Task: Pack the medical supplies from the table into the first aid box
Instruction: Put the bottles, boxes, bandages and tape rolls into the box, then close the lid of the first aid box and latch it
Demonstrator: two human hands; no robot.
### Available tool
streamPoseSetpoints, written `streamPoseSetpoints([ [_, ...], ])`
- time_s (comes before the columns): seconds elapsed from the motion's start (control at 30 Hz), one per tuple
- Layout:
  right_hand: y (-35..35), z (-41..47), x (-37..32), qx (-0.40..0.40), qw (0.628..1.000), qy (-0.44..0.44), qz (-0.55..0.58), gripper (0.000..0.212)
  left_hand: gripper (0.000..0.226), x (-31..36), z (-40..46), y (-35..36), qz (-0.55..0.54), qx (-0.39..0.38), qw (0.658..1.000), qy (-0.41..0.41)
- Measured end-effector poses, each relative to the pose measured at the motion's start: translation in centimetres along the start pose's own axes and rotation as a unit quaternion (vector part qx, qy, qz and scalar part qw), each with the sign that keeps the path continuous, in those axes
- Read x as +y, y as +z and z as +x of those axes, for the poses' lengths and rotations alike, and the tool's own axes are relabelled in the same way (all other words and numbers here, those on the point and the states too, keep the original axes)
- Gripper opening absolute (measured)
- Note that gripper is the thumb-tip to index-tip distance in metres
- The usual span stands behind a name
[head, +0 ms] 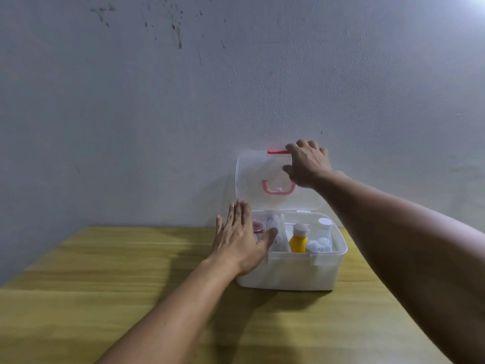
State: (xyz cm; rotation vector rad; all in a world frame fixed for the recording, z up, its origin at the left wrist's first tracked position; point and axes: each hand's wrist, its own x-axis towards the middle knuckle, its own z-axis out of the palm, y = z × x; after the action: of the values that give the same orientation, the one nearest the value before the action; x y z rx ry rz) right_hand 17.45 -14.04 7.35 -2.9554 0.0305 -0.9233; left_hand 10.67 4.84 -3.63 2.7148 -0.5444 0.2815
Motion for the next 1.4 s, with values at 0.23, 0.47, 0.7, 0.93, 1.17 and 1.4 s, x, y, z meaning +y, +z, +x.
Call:
streamPoseSetpoints([
  [0.23,-4.1,-2.3,-0.5,0.036,0.994,-0.088,0.051,0.031,0.105,-0.4,0.0,0.0,-0.084,0.043,0.996,-0.008],
  [0.47,-6.5,-9.0,-0.7,-0.041,0.981,-0.153,0.11,0.027,0.077,-0.8,0.5,-2.8,-0.329,0.193,0.922,-0.069],
  [0.7,-8.3,-18.7,0.4,-0.137,0.975,-0.127,0.119,0.042,0.077,3.4,-3.9,-4.0,-0.278,0.124,0.952,0.014],
  [0.93,-5.5,-17.2,1.1,-0.146,0.981,-0.055,0.119,0.077,0.077,2.1,-3.4,-3.6,-0.128,0.02,0.991,0.045],
  [1.17,-2.5,-18.9,1.1,-0.124,0.989,-0.057,0.063,0.103,0.104,1.8,-3.5,-2.6,-0.044,0.062,0.995,0.06],
  [1.4,-2.2,-19.0,1.0,-0.09,0.993,-0.059,0.047,0.099,0.105,1.6,-3.7,-2.2,-0.033,0.092,0.993,0.065],
])
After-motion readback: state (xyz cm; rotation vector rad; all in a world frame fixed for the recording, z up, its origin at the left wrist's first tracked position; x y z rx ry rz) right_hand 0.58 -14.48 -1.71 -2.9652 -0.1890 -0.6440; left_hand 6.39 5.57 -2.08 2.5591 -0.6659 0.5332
